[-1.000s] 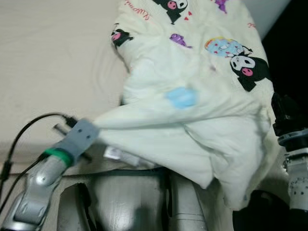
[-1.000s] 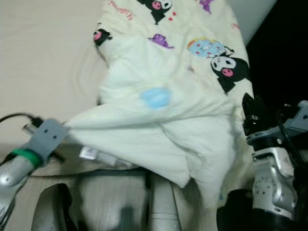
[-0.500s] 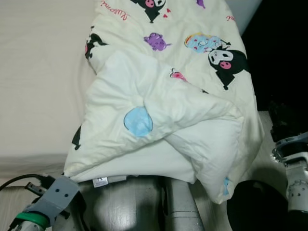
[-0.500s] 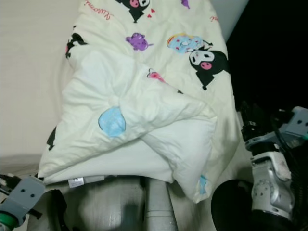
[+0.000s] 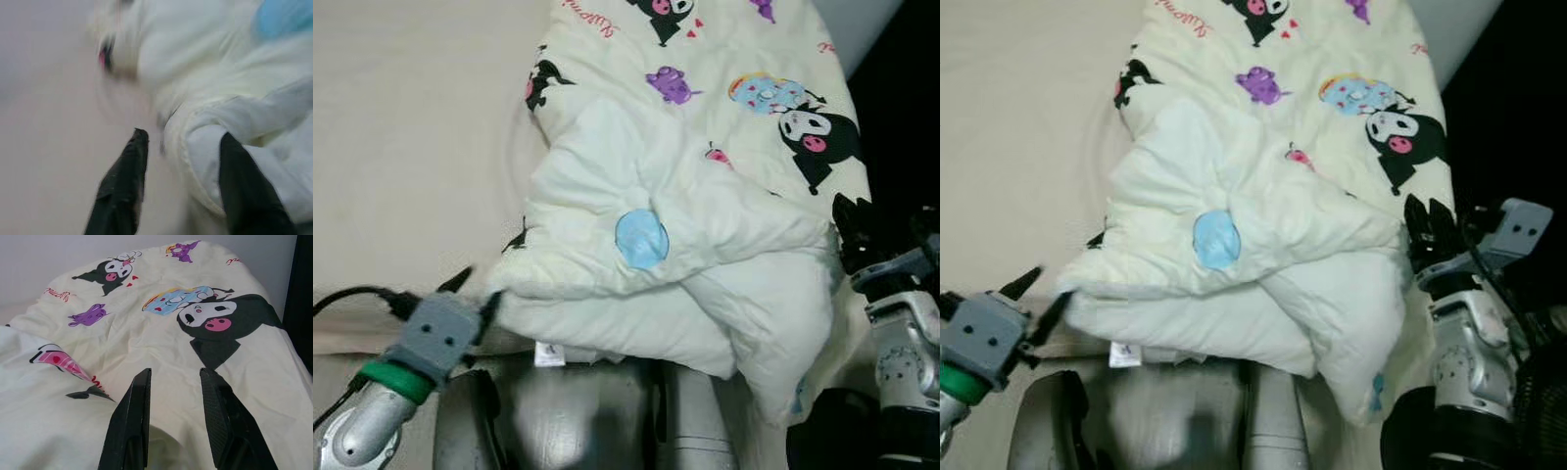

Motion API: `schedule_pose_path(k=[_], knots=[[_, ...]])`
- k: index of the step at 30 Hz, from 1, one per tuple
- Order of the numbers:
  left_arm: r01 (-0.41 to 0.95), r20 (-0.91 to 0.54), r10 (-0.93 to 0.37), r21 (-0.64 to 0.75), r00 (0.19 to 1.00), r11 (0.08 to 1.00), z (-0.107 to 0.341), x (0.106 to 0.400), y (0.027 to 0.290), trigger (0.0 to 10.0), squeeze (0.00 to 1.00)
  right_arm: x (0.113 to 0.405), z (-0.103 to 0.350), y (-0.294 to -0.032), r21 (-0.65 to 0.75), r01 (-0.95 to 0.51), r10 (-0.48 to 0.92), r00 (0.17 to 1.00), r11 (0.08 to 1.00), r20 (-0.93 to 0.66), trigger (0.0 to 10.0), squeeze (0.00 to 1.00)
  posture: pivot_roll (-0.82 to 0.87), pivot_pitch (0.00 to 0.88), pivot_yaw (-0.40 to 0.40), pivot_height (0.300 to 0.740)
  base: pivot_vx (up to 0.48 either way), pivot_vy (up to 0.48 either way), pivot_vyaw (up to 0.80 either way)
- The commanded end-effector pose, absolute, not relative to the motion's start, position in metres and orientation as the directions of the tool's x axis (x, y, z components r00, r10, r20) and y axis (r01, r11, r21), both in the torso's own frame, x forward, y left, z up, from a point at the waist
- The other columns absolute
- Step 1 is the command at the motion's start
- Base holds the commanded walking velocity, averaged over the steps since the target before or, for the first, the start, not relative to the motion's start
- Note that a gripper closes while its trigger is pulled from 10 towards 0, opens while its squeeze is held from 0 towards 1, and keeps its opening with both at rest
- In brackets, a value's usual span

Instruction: Clean up the room

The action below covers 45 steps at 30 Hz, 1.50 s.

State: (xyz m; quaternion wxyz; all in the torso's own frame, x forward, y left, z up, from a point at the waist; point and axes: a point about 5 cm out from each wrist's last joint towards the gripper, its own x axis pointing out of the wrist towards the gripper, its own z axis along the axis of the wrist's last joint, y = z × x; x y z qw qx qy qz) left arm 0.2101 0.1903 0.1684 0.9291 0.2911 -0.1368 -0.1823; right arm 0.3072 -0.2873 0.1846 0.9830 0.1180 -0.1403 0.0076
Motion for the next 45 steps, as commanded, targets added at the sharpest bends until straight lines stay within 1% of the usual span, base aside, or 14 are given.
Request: schedule_pose_path(k=[1,2,11,12,13,14,15,21,23,24,25,27,35,45], knots=[[0.313,0.129,-0.510,0.655,0.850,0.687,0.168,0.203,0.181,10.0,1.00,0.305,0.178,-0.291,0.231,-0.026,-0.036,0.965,0.973,0.259,10.0,0.00,-0.10,0.213,-0.016,0.505,0.000,0.000,0.00],[0.320,0.128,-0.527,0.668,0.840,0.672,0.170,0.207,0.178,10.0,0.03,0.306,0.178,-0.291,0.230,-0.026,-0.035,0.965,0.973,0.258,10.0,0.00,-0.11,0.210,-0.015,0.505,0.000,0.000,0.00],[0.316,0.190,-0.561,0.663,0.806,0.679,0.193,0.229,0.162,10.0,0.00,0.309,0.182,-0.293,0.221,-0.032,-0.029,0.963,0.975,0.267,10.0,0.00,-0.13,0.204,-0.019,0.505,0.000,0.000,0.00],[0.293,0.207,-0.499,0.601,0.841,0.744,0.198,0.242,0.169,10.0,0.00,0.309,0.183,-0.294,0.217,-0.031,-0.029,0.963,0.976,0.269,10.0,0.00,-0.14,0.202,-0.022,0.505,0.000,0.000,0.00],[0.276,0.214,-0.459,0.561,0.862,0.780,0.201,0.252,0.176,10.0,0.20,0.308,0.184,-0.295,0.213,-0.029,-0.031,0.962,0.977,0.270,10.0,0.00,-0.14,0.200,-0.023,0.505,0.000,0.000,0.00],[0.276,0.214,-0.459,0.561,0.862,0.780,0.201,0.252,0.176,10.0,0.20,0.308,0.184,-0.295,0.213,-0.029,-0.031,0.962,0.977,0.270,10.0,0.00,-0.14,0.200,-0.023,0.505,0.000,0.000,0.00],[0.276,0.204,-0.435,0.528,0.877,0.803,0.202,0.259,0.187,10.0,1.00,0.307,0.184,-0.298,0.209,-0.025,-0.033,0.962,0.978,0.272,10.0,0.00,-0.14,0.201,-0.021,0.505,0.000,0.000,0.00],[0.403,0.133,-0.546,0.536,0.827,0.742,0.198,0.250,0.179,10.0,1.00,0.306,0.184,-0.299,0.208,-0.021,-0.037,0.961,0.978,0.273,10.0,0.00,-0.14,0.203,-0.024,0.505,0.000,0.000,0.00],[0.444,0.093,-0.601,0.586,0.794,0.677,0.193,0.251,0.159,10.0,0.98,0.309,0.182,-0.298,0.211,-0.023,-0.036,0.962,0.977,0.269,10.0,0.00,-0.13,0.197,-0.029,0.505,0.000,0.000,0.00],[0.424,0.062,-0.610,0.665,0.790,0.616,0.184,0.260,0.142,10.0,0.00,0.311,0.182,-0.296,0.213,-0.026,-0.033,0.963,0.977,0.267,10.0,0.00,-0.13,0.195,-0.032,0.505,0.000,0.000,0.00],[0.424,0.062,-0.610,0.665,0.790,0.616,0.184,0.260,0.142,10.0,0.00,0.311,0.182,-0.296,0.213,-0.026,-0.033,0.963,0.977,0.267,10.0,0.00,-0.13,0.195,-0.032,0.505,0.000,0.000,0.00],[0.406,0.021,-0.642,0.759,0.766,0.509,0.171,0.274,0.105,10.0,0.00,0.314,0.182,-0.293,0.212,-0.033,-0.025,0.964,0.977,0.264,10.0,0.00,-0.15,0.193,-0.037,0.505,0.000,0.000,0.00],[0.441,-0.036,-0.677,0.783,0.735,0.438,0.157,0.292,0.047,10.0,0.00,0.313,0.187,-0.303,0.190,-0.020,-0.032,0.963,0.982,0.267,10.0,0.00,-0.17,0.192,-0.033,0.505,0.000,0.000,0.00],[0.471,-0.091,-0.642,0.757,0.762,0.452,0.150,0.298,0.036,10.0,0.00,0.309,0.184,-0.303,0.191,-0.013,-0.040,0.963,0.982,0.268,10.0,0.00,-0.18,0.195,-0.027,0.505,0.000,0.000,0.00]])
